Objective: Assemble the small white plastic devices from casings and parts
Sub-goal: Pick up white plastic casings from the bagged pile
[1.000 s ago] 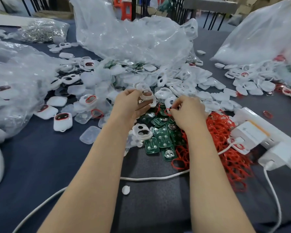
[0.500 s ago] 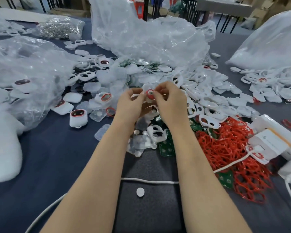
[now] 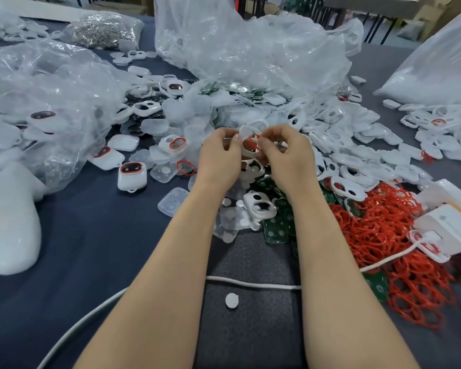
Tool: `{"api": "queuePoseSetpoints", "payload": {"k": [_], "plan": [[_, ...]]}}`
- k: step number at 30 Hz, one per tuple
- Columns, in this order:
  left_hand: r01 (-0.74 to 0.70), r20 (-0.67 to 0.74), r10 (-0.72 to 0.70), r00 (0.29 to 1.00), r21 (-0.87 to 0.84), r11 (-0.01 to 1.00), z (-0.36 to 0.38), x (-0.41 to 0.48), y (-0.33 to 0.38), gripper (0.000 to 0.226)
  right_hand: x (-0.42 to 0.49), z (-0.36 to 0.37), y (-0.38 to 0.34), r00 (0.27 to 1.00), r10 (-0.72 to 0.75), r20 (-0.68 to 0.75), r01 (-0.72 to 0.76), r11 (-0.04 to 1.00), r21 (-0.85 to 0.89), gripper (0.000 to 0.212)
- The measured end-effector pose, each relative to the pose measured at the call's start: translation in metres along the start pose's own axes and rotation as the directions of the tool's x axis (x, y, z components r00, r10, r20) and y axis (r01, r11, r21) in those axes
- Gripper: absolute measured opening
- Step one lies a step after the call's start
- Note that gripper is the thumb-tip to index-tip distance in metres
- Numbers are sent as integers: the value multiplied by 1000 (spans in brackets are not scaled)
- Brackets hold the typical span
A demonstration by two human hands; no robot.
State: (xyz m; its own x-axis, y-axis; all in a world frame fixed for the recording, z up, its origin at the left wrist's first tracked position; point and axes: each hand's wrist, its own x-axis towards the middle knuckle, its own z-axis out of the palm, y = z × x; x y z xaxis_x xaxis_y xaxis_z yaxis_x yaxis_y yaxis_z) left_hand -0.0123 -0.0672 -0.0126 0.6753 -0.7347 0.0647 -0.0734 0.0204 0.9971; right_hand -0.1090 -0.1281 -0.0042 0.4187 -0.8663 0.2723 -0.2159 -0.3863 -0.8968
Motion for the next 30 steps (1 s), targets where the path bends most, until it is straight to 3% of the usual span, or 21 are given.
{"api": "queuePoseSetpoints", "payload": {"k": [10,23,30], "plan": [[17,34,-12,999,-129,992,1,-4,-2,8,-2,4,3,995,-91,-28,85,983,-161,5],[-15,-52,15,999,-7,1000,-1,-4,-1,10,-5,15,2,990,-103,-93,86,982,-168,6],[52,42,-43,998,-229,972,1,-8,-1,6,-6,13,2,985,-81,-154,65,992,-107,5]]}}
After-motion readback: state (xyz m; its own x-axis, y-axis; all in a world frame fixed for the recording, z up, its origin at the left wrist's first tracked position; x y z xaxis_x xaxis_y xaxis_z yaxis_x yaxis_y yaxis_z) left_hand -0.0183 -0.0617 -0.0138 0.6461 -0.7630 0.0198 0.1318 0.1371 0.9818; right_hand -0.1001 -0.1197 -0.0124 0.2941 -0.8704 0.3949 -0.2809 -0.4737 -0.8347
